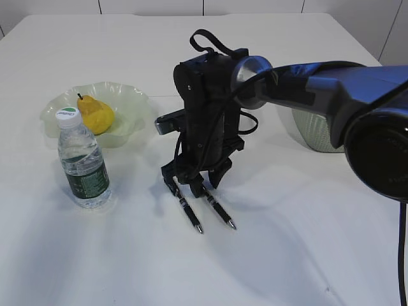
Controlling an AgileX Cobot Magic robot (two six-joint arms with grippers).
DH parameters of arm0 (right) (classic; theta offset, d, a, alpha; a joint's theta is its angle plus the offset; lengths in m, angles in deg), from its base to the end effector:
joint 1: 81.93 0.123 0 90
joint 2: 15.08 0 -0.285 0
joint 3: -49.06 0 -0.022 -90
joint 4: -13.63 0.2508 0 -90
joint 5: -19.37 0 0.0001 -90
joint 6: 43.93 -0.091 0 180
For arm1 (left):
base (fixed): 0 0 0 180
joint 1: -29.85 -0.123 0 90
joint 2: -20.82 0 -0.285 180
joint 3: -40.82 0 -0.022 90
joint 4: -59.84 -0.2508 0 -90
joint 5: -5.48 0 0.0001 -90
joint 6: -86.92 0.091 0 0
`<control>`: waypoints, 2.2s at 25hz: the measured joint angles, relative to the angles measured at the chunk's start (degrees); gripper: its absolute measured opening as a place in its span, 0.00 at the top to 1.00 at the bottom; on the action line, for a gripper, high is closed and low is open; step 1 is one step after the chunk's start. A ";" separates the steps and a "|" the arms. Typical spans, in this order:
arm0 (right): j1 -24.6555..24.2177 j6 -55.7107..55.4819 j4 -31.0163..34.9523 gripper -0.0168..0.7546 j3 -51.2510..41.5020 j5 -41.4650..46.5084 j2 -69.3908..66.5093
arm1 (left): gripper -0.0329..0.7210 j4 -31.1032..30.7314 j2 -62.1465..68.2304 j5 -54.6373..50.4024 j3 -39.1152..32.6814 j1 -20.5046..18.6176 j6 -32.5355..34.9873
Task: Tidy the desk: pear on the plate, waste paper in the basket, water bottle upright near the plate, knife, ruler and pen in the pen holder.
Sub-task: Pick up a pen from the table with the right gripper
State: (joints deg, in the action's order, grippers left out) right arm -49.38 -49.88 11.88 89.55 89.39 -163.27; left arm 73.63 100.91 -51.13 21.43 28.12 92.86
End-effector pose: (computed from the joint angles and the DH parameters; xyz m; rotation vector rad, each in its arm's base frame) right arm 0.4156 0.2622 0.1270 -0.7267 3.0079 -0.0219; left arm 0.2395 -0.0109 0.3031 -0.0227 2.6993 -0.2714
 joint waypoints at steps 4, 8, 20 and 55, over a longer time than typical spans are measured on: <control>0.00 0.00 -0.09 0.66 1.29 0.00 -0.11 | 0.35 0.00 0.00 0.02 0.00 0.00 0.00; 0.00 -0.11 -0.22 0.71 1.64 -0.10 -0.11 | 0.35 0.00 0.00 0.02 0.00 0.00 0.00; 0.00 -0.11 -0.22 0.66 1.64 -0.10 -0.11 | 0.35 0.00 0.00 0.02 0.00 0.00 0.00; 0.00 -0.11 -0.22 0.84 4.18 -0.20 -1.71 | 0.35 0.00 0.00 0.24 0.00 0.00 0.00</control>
State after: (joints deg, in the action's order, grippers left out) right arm -49.38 -49.99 11.66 93.73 89.20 -164.99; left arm 73.63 100.91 -50.89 21.43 28.12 92.86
